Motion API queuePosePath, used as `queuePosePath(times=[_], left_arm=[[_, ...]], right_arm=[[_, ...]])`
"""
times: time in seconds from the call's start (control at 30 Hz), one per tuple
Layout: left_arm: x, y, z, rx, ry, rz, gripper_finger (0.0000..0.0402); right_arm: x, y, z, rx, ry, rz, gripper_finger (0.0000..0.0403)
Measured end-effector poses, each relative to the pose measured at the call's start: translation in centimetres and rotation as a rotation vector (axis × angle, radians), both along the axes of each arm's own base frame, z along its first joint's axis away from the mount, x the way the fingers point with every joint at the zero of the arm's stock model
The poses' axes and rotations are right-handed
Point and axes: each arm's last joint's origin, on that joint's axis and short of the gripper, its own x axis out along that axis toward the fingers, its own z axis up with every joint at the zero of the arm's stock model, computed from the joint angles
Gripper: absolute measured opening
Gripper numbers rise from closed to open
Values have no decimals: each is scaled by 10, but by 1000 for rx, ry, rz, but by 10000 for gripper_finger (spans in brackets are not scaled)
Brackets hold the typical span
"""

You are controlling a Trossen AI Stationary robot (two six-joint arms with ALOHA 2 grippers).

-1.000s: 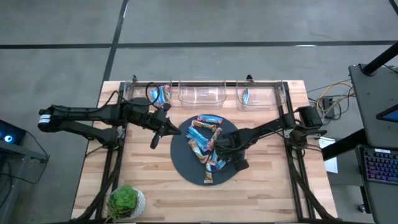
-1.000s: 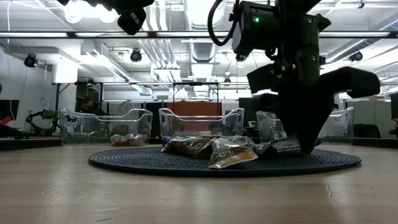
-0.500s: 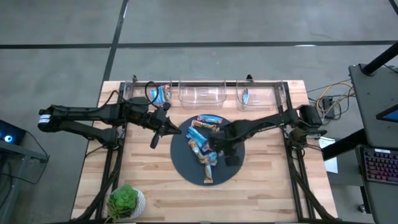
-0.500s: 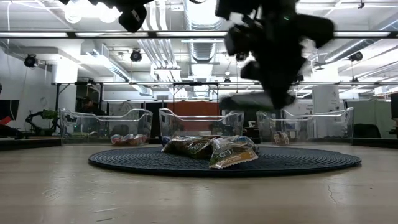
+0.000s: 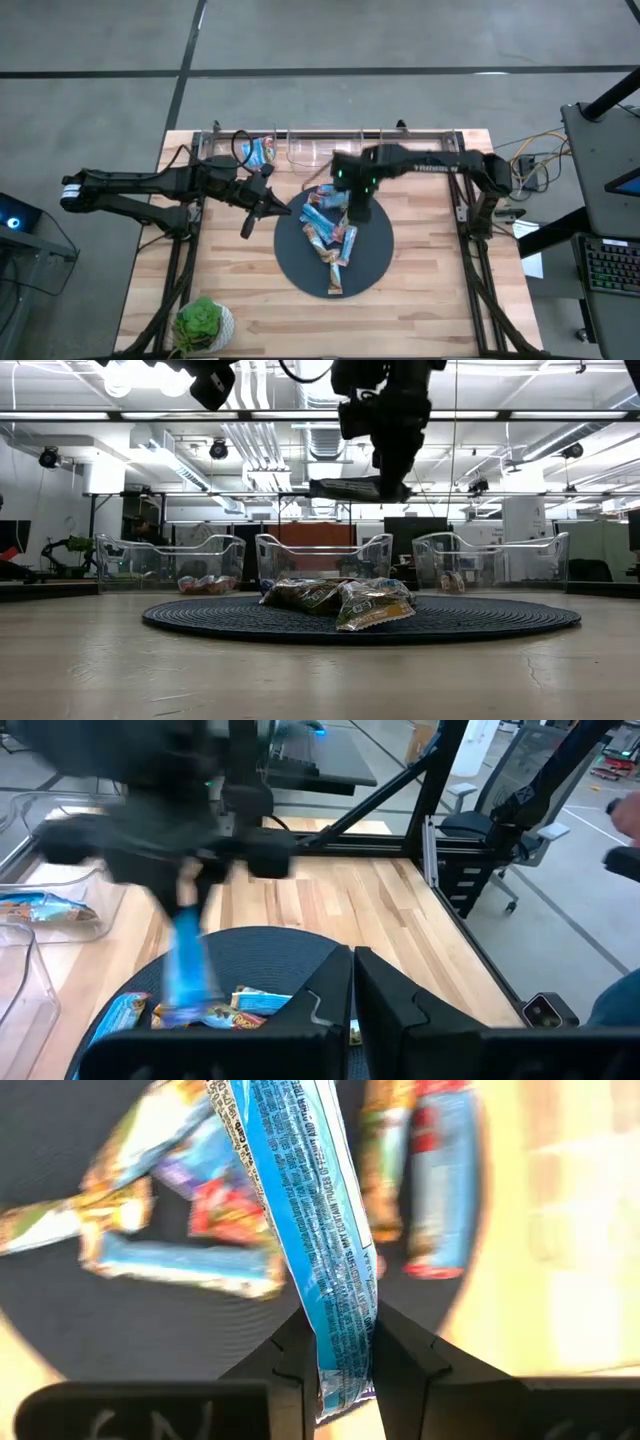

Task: Pick and place Granola Bars by type
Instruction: Put the blue granola bar into the middle transparent bin

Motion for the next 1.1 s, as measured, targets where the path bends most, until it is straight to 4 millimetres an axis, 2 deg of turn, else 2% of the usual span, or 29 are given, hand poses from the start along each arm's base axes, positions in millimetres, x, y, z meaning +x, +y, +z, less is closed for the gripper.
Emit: queuePosePath(times=[0.33,0.53,0.67,0.8,1.1], left_arm=[[-1,0,1,0,-4,0,0],[-1,0,1,-2,-3,1,0],[-1,0,1,-3,-3,1,0],[-1,0,1,-4,-3,1,0],[-1,0,1,-4,-3,1,0]], right_arm=[[-19,-91,32,-82,-113,-126,63],[-34,-134,57,-98,-222,-317,63],[-37,-144,65,-92,-278,-341,63],[-32,-147,63,-114,-307,-302,63],[-10,-164,29,-75,-295,-318,63]])
